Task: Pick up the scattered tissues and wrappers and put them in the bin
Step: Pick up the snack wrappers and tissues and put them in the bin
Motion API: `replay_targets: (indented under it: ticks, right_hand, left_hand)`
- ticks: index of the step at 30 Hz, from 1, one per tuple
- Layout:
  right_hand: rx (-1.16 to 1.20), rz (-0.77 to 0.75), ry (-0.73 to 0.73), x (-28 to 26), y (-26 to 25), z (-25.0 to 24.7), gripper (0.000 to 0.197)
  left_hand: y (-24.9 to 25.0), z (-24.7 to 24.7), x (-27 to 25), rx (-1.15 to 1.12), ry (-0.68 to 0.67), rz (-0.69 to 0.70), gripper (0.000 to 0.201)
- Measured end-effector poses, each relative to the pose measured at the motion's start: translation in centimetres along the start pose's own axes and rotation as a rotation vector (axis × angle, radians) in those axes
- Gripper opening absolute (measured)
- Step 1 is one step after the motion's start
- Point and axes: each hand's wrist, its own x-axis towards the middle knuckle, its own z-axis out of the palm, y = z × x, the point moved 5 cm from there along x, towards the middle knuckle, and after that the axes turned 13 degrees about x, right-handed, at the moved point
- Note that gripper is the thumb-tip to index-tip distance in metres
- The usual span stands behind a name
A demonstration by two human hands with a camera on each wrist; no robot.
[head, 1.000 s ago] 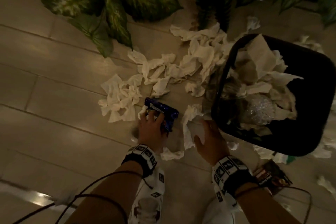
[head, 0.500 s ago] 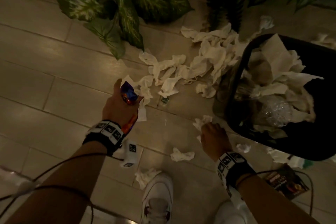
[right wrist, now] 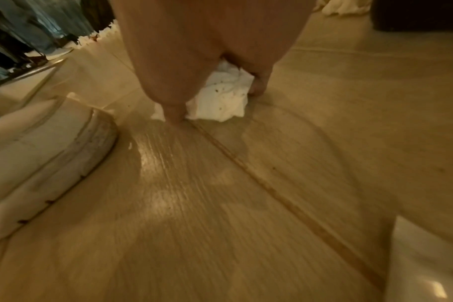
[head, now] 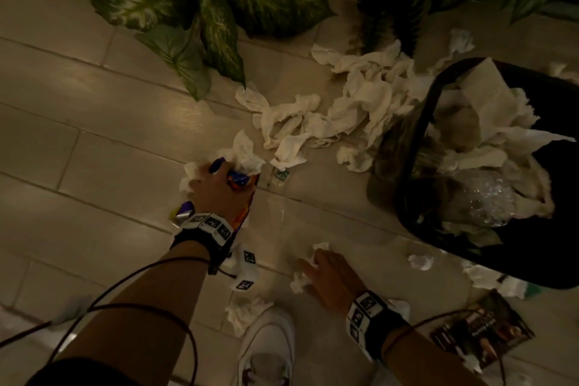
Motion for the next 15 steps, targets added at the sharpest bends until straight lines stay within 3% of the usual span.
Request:
replay_targets:
  ticks: [1,3,9,12,15]
  right_hand:
    - [0.002,-0.006,0.021,0.1,0.0,-0.1,0.041]
    - [0.039,0.013,0.04,0.0,0.5,0.0,0.039]
    - [0.462,0.093,0.132,-4.2,-0.6,-4.3,0.034]
    - [0.728,0.108,0.348,-9.0,-2.2,-9.1,0.022]
    - [0.84,0.138,0.672,-14.9,-3.0,-14.8,0.026]
  left_hand:
    - [0.0,0.2,-0.1,0.021,0.034,0.044,0.054]
    - [0.0,0.6,-0.3,0.014,0.055,0.137,0.034]
    - [1.1,-1.1,-4.8,-0.156,0.024,0.215,0.014]
    - [2.6,-4.8,-8.9,-0.377,0.012,0.215,0.019]
    - [5.7,-10.9,-13.7,-0.591,0.086,0.289,0.017]
